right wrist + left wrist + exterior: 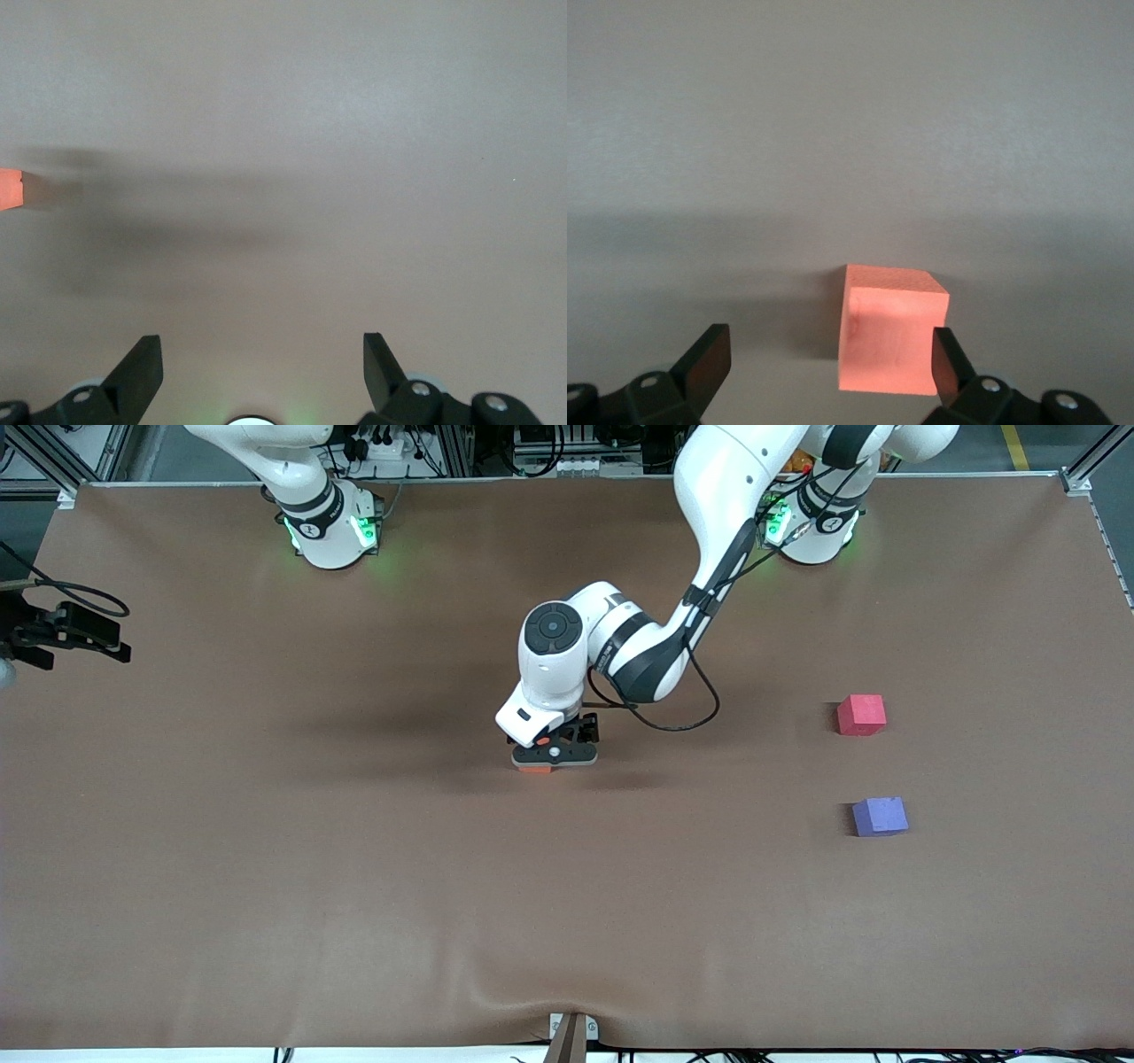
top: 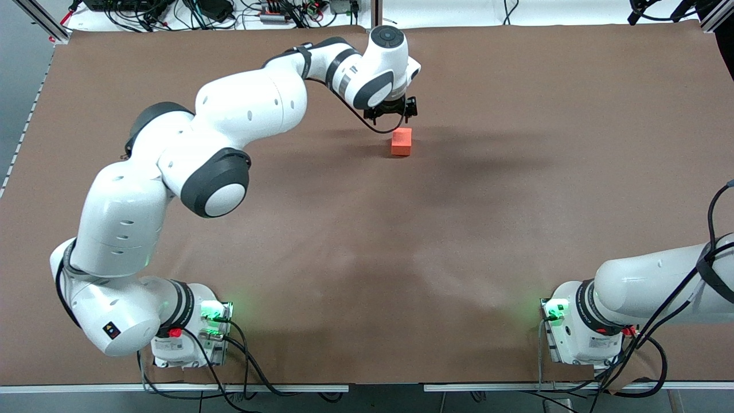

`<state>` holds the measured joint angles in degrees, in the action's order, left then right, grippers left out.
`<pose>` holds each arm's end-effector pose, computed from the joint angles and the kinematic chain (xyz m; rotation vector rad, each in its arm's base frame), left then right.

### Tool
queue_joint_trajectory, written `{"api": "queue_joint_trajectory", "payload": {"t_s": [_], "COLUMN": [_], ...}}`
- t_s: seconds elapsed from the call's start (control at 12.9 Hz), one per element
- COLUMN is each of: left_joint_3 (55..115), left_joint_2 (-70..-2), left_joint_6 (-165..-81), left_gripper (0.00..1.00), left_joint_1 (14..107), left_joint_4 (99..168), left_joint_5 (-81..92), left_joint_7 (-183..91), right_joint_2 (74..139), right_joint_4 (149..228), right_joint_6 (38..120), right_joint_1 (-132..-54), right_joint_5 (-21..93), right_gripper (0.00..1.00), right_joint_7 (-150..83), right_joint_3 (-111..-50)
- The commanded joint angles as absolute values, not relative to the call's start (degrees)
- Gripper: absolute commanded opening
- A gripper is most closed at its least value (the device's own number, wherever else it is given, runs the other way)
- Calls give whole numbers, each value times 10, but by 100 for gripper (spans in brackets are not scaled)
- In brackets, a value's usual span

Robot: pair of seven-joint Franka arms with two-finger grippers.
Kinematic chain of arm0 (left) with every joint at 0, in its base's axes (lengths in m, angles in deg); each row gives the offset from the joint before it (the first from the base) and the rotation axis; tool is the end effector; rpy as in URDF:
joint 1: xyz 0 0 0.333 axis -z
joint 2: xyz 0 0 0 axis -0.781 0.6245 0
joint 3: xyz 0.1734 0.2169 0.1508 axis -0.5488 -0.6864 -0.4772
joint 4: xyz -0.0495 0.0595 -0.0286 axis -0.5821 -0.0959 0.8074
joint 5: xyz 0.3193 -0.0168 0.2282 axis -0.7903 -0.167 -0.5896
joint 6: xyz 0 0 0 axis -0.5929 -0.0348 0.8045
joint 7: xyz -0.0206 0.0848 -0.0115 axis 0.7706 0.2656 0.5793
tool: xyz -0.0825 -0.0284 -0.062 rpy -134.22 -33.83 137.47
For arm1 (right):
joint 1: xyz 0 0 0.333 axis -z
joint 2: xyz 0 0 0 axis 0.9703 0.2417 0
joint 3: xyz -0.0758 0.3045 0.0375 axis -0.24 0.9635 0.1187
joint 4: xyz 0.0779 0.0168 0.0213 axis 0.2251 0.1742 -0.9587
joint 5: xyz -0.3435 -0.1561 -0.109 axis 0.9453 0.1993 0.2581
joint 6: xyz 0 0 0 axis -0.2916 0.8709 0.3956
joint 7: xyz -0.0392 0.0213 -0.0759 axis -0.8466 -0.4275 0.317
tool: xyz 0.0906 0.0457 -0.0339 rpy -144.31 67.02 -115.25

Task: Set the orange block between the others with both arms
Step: 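Lower the left gripper onto the orange cube and grasp it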

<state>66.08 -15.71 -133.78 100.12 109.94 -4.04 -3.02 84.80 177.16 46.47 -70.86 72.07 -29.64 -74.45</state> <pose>0.5016 -0.5616 0.2651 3.0677 0.0185 0.1270 0.5485 -0.0432 0.6201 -3.1074 -0.1156 0.1597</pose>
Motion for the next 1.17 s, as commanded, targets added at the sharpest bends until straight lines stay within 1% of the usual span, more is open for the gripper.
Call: {"api": "queue_joint_trajectory", "payload": {"t_s": [0.0, 0.16, 0.39, 0.86, 0.93, 1.01, 1.09], "left_joint_3": [650, 650, 651, 651, 651, 651, 652], "left_joint_2": [-118, -108, -104, -91, -92, -95, -98], "left_joint_6": [-1371, -1397, -1400, -1407, -1406, -1404, -1400], "left_gripper": [100, 100, 100, 100, 90, 59, 15], "left_joint_1": [1017, 1018, 1022, 1042, 1042, 1041, 1037], "left_joint_4": [1075, 1075, 1075, 1079, 1080, 1081, 1081], "left_joint_5": [-42, -42, -42, -44, -47, -64, -72], "left_joint_7": [-56, -62, -61, -60, -62, -73, -83], "right_joint_2": [843, 843, 844, 848, 849, 849, 849], "right_joint_4": [1763, 1759, 1744, 1745, 1745, 1745, 1746], "right_joint_6": [445, 442, 432, 431, 434, 434, 434], "right_joint_1": [-703, -705, -731, -729, -729, -729, -730], "right_joint_5": [722, 722, 722, 721, 721, 721, 721], "right_gripper": [100, 100, 100, 100, 100, 100, 100], "right_joint_7": [-309, -309, -309, -308, -308, -308, -309], "right_joint_3": [-738, -741, -774, -775, -775, -775, -775]}}
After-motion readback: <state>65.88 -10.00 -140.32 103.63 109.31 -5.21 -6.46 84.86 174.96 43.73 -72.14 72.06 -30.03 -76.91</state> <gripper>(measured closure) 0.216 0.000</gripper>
